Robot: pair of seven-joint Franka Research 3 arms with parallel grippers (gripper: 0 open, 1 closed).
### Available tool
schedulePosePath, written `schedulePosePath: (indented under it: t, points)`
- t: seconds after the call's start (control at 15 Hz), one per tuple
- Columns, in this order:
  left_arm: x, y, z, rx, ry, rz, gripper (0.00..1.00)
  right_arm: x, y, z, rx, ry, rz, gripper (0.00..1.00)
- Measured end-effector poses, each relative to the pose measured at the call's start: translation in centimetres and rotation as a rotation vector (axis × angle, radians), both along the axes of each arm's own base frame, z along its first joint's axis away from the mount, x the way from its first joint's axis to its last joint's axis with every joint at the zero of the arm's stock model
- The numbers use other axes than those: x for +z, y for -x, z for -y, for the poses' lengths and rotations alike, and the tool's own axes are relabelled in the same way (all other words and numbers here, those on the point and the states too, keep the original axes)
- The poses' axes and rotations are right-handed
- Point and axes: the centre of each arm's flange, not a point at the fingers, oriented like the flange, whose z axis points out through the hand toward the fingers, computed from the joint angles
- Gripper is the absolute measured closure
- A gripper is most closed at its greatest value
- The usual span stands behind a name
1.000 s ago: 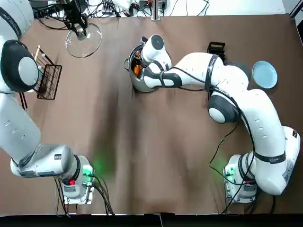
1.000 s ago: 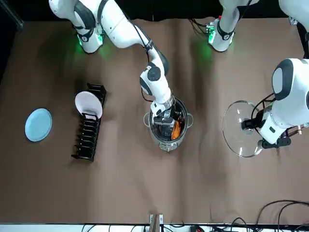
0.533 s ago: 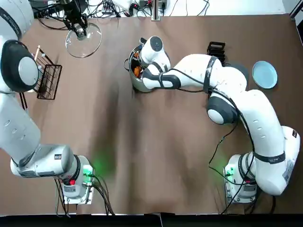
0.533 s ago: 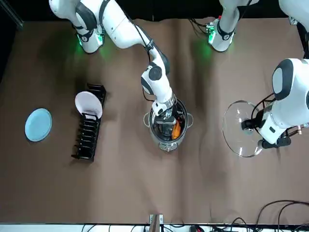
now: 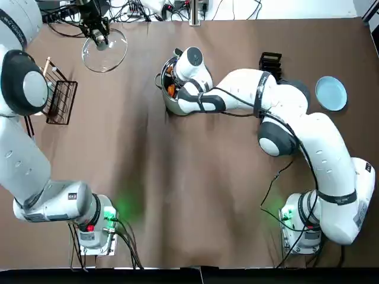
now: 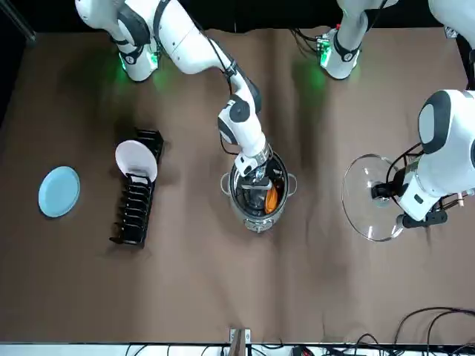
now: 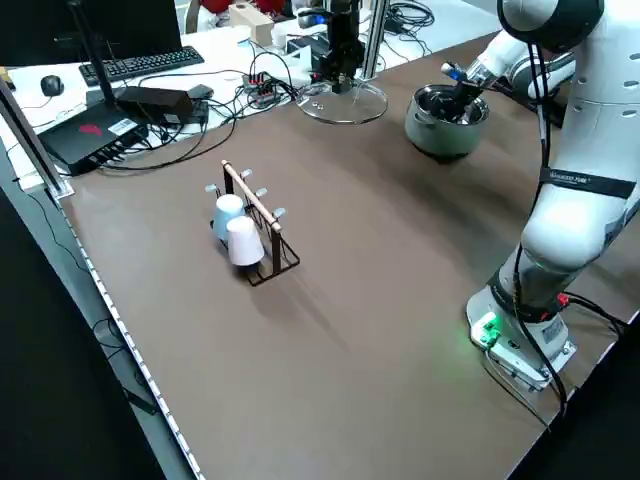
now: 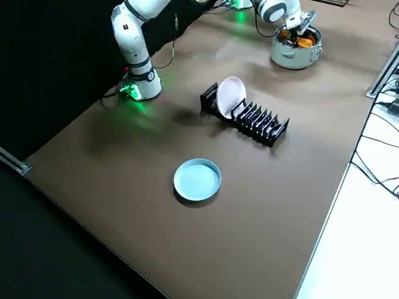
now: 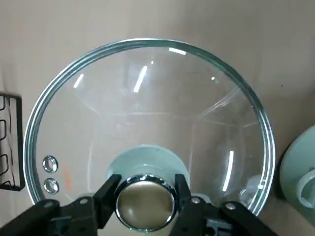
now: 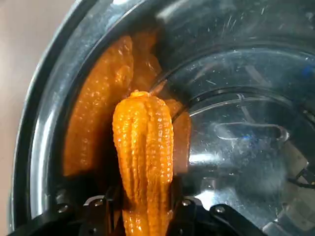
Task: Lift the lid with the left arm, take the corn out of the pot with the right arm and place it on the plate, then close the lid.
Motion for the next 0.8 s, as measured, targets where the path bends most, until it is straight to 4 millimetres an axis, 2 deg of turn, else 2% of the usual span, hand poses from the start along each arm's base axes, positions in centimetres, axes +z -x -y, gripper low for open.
schedulePosePath:
  t: [0.4, 0.8]
  points:
    - [0.0, 0.0, 0.0, 0.0, 0.0, 0.0, 0.49, 0.4, -0.4, 0.2, -0.025, -0.008, -0.003, 0.57]
    - [0.0, 0.0, 0.0, 0.0, 0.0, 0.0, 0.49, 3.7, -0.6, -0.1, -0.02, -0.016, 0.002, 0.57]
